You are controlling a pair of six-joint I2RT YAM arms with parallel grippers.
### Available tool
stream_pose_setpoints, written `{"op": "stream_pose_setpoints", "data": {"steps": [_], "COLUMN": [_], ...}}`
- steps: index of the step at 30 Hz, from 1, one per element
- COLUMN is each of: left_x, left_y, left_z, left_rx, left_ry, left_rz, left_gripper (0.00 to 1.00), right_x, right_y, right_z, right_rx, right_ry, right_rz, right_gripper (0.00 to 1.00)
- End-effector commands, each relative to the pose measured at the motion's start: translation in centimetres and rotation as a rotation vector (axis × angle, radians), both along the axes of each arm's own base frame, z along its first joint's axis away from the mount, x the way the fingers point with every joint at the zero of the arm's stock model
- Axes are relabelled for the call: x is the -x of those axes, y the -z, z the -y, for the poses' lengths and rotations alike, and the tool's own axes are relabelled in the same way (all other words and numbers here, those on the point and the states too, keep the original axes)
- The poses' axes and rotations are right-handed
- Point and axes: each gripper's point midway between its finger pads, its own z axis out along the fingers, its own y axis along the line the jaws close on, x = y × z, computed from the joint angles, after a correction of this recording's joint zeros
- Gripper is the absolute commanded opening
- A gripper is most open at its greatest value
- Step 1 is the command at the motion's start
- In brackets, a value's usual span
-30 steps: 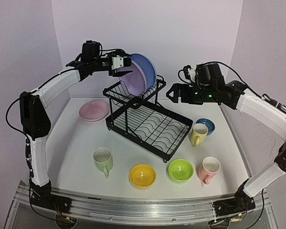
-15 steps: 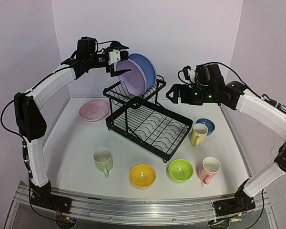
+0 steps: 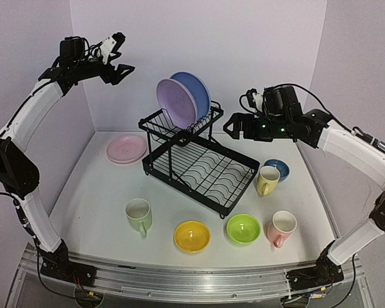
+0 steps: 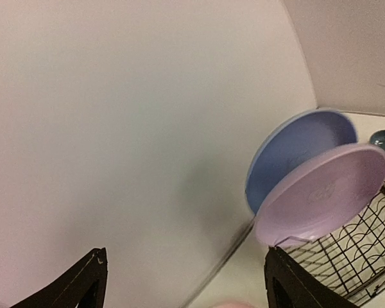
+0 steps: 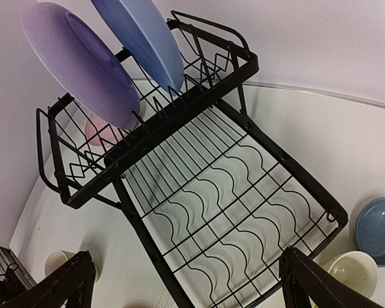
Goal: Load the mixed dishes into the dish rack
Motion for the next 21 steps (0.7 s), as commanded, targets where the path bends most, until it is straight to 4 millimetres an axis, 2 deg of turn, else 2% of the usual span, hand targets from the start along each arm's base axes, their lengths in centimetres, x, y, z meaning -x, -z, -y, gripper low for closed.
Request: {"op": "stream_pose_setpoints", "data": {"steps": [1,2,6,10,12,16,19,21], "left_x": [-4.3,-4.6,-6.4,-8.8,-9.9,-11.5,-12.7,-13.3], "left_y": [10.5,12.5,17.4,21.8,24.9,30.7,34.0,35.6], "left_z": [-6.2,-7.1,-11.5,-14.3,-15.8,-17.3,-16.9,-17.8], "left_rx": [0.282,0.307,0.439,0.535,0.543,0.495,0.427,0.401], "left_ry": [-0.456,-0.537,-0.826,-0.979,-1.050,-1.127,-1.101,-1.135], "left_rz": [-0.559,-0.615,-0.738,-0.868,-0.924,-0.977,-0.998,-0.992], "left_gripper": [0.84,0.84,0.86,0.89,0.91,0.94,0.96,0.96], "right_x": [-0.1,-0.1,0.0,0.0,0.0,0.0,0.0,0.0], "right_y": [-1.9,-1.9,-2.1,-2.0,-1.9,-1.8,-1.7,-1.6], "right_z": [0.2,0.2,0.0,0.2,0.2,0.3,0.4,0.5], "right_rx": [-0.042,-0.042,-0.047,-0.048,-0.050,-0.051,-0.049,-0.048], "right_ry": [0.008,0.008,0.001,0.007,0.011,0.018,0.023,0.026], "right_rz": [0.043,0.043,0.043,0.040,0.037,0.032,0.031,0.029], "right_gripper": [0.98,0.97,0.98,0.97,0.97,0.98,0.98,0.98]}}
